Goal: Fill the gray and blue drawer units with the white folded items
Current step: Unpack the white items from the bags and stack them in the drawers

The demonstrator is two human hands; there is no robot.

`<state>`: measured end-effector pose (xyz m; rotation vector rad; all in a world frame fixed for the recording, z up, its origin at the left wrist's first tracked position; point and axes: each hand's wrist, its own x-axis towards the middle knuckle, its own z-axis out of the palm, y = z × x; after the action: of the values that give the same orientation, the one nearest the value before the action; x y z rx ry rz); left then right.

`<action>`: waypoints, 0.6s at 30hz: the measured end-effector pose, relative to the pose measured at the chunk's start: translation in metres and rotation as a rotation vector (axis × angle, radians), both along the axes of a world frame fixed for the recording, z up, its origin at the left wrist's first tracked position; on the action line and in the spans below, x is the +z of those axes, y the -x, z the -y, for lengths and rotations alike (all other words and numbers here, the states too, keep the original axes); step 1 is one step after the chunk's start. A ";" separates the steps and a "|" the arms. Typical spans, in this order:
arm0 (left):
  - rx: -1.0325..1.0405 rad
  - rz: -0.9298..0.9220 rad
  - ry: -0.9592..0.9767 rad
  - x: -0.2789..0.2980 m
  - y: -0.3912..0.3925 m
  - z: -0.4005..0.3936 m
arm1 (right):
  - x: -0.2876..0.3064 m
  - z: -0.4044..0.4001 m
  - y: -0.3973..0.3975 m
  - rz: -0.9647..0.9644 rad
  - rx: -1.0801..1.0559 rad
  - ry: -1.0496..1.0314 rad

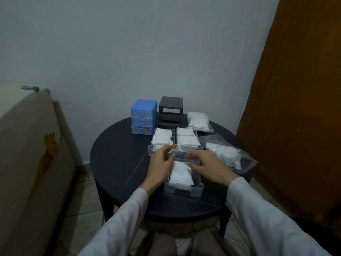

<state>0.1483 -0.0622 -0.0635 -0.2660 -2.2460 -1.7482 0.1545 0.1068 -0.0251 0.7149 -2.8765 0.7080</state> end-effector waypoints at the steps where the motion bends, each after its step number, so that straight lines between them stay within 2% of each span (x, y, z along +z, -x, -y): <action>1: 0.006 -0.035 0.039 0.007 -0.002 -0.002 | 0.003 -0.007 -0.001 -0.022 -0.025 0.012; 9: -0.170 -0.126 0.198 0.052 -0.009 -0.067 | 0.010 -0.073 -0.018 -0.061 -0.262 0.045; 18: -0.292 -0.122 0.536 0.050 0.010 -0.137 | -0.004 -0.123 -0.023 -0.012 -0.432 0.151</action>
<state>0.1387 0.0748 -0.0131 -0.8217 -2.6439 -1.1621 0.1776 0.2299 -0.0293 0.0708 -2.7803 0.8342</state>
